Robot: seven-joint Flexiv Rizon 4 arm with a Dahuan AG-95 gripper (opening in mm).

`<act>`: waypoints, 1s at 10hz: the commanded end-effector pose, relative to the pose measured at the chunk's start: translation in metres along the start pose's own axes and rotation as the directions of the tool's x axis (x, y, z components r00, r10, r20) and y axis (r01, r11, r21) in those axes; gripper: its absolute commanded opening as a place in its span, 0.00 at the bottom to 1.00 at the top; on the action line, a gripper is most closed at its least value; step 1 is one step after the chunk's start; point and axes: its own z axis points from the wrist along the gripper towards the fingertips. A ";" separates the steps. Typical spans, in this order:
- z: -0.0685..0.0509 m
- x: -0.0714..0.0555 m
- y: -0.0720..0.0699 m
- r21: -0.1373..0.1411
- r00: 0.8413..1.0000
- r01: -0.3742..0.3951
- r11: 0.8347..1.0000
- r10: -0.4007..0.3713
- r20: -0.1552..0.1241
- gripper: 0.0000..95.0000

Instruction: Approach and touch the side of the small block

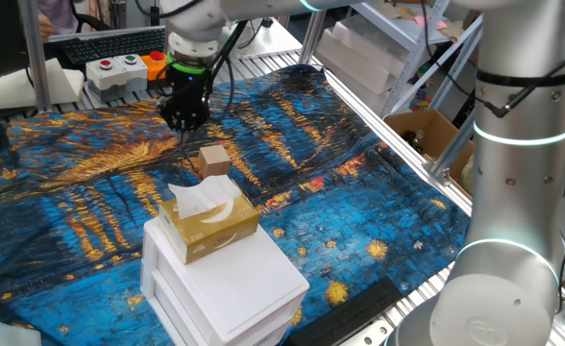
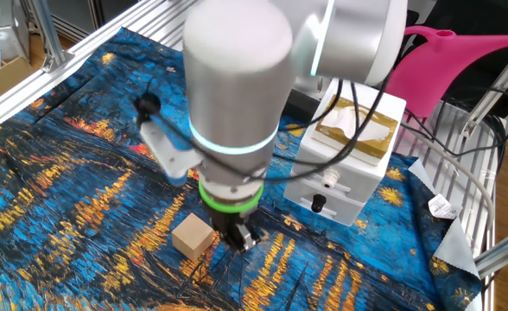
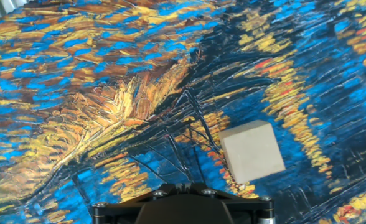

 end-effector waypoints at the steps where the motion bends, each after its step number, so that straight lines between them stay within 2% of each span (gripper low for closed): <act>1: 0.008 -0.001 0.002 0.000 1.000 -0.007 1.000 0.007 0.002 0.00; 7: 0.036 -0.005 0.008 0.005 1.000 -0.016 1.000 0.016 0.004 0.00; 10: 0.047 -0.004 0.005 0.006 1.000 -0.016 1.000 0.016 0.006 0.00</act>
